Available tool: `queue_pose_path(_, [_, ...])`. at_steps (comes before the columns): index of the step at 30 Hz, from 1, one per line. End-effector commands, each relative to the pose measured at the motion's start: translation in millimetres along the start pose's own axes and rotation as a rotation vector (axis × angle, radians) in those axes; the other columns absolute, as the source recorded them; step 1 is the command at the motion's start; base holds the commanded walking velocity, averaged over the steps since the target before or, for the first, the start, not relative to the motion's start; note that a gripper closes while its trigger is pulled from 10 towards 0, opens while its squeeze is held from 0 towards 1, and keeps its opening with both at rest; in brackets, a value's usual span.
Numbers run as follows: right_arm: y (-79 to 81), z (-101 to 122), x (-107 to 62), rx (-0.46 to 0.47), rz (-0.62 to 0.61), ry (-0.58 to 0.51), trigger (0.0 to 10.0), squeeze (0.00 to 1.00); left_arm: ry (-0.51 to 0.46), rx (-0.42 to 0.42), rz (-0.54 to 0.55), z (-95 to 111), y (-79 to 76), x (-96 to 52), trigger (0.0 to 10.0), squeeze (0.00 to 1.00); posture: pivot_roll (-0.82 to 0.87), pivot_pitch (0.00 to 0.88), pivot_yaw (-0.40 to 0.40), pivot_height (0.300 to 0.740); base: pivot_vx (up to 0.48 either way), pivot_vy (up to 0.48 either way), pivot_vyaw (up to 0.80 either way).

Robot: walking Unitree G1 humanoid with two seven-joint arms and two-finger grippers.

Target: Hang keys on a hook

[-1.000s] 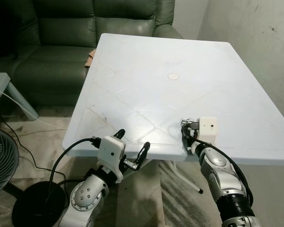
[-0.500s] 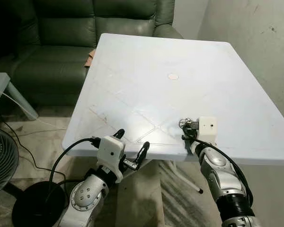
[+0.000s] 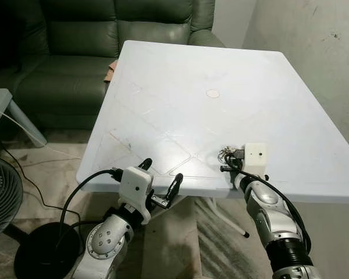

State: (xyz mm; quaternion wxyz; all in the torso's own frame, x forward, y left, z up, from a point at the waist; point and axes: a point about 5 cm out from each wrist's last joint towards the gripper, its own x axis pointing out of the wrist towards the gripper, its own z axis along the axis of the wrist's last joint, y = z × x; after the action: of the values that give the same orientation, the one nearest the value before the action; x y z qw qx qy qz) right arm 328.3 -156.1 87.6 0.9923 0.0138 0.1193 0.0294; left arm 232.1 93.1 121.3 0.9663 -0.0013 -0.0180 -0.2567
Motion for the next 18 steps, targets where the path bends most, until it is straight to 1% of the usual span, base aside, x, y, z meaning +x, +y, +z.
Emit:
queue_pose_path(1, [-2.2, 7.2, 0.9, -0.009, -0.008, -0.025, 0.0, 0.0, -0.013, 0.008, 0.001, 4.3, -0.9, -0.8, 10.0, 0.0, 0.06, 0.116, -0.066, 0.74, 0.0, 0.0, 0.0])
queue_pose_path(4, [-2.5, 7.3, 0.8, -0.014, -0.003, -0.029, 0.0, 0.0, -0.012, 0.008, 0.002, 4.2, -0.9, -0.9, 10.0, 0.0, 0.06, 0.117, -0.065, 0.74, 0.0, 0.0, 0.0])
queue_pose_path(5, [-3.0, 7.3, 0.7, -0.013, -0.007, -0.03, 2.1, 0.0, -0.012, 0.008, 0.002, 4.2, -0.9, -1.0, 10.0, 0.0, 0.06, 0.118, -0.066, 0.74, 0.0, 0.0, 0.0])
queue_pose_path(6, [-3.1, 7.3, 0.7, -0.01, -0.006, -0.031, 4.7, 0.0, -0.012, 0.008, 0.001, 4.2, -0.9, -1.0, 10.0, 0.0, 0.06, 0.118, -0.066, 0.74, 0.0, 0.0, 0.0])
queue_pose_path(7, [-2.6, 6.6, 1.0, 0.013, 0.005, -0.023, 9.9, 0.12, -0.011, 0.008, 0.001, 4.1, -0.9, -0.8, 10.0, 0.0, 0.06, 0.118, -0.066, 0.74, 0.0, 0.0, 0.0])
queue_pose_path(8, [-2.5, 6.5, 1.1, 0.017, 0.007, -0.022, 9.9, 0.12, -0.011, 0.008, 0.001, 4.0, -0.9, -0.7, 10.0, 0.0, 0.06, 0.118, -0.066, 0.74, 0.0, 0.0, 0.0])
queue_pose_path(9, [-2.0, 6.2, 2.1, 0.064, 0.025, -0.014, 10.0, 1.0, -0.011, 0.008, 0.0, 4.1, -0.8, -0.6, 10.0, 0.0, 0.06, 0.117, -0.065, 0.74, 0.0, 0.0, 0.0])
queue_pose_path(15, [-2.2, 8.7, 3.3, 0.07, 0.019, -0.028, 10.0, 1.0, -0.013, 0.009, 0.0, 4.5, -0.7, 0.5, 10.0, 0.0, 0.06, 0.115, -0.064, 0.74, 0.0, 0.0, 0.0])
queue_pose_path(18, [0.5, 10.6, 4.3, 0.077, 0.032, -0.034, 10.0, 1.0, -0.015, 0.01, -0.001, 4.7, -0.9, 0.6, 10.0, 0.0, 0.06, 0.115, -0.064, 0.74, 0.0, 0.0, 0.0])
